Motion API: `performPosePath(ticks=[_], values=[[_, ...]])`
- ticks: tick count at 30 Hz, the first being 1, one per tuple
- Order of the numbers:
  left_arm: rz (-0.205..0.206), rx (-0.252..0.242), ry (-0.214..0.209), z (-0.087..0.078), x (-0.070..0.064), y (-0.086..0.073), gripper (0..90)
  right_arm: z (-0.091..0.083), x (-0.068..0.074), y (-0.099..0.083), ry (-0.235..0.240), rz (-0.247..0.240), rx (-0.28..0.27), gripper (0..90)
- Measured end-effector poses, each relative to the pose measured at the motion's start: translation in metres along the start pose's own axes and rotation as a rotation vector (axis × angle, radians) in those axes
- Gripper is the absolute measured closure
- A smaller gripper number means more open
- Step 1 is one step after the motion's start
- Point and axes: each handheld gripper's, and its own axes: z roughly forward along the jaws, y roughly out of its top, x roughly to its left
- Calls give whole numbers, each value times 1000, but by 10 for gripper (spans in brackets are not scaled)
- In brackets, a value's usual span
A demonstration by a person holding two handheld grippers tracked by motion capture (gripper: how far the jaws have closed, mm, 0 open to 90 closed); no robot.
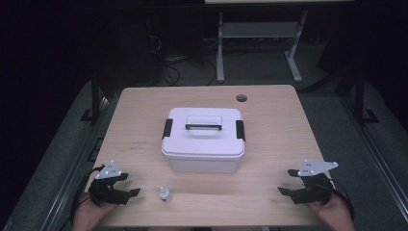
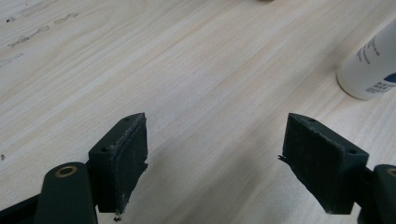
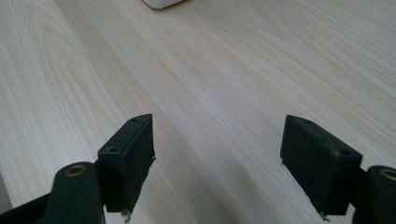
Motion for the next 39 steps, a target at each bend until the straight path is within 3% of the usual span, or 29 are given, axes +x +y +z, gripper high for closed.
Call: performPosePath(ticks=[16, 30, 39], values=[[13, 5, -16, 2, -1, 1, 221, -13, -2, 10, 11, -17, 0, 251], [17, 8, -31, 3, -1, 2, 218, -29, -7, 43, 29, -72, 20, 253], [14, 7, -33, 3, 0, 1, 217, -31, -8, 65, 50, -108, 35, 256]])
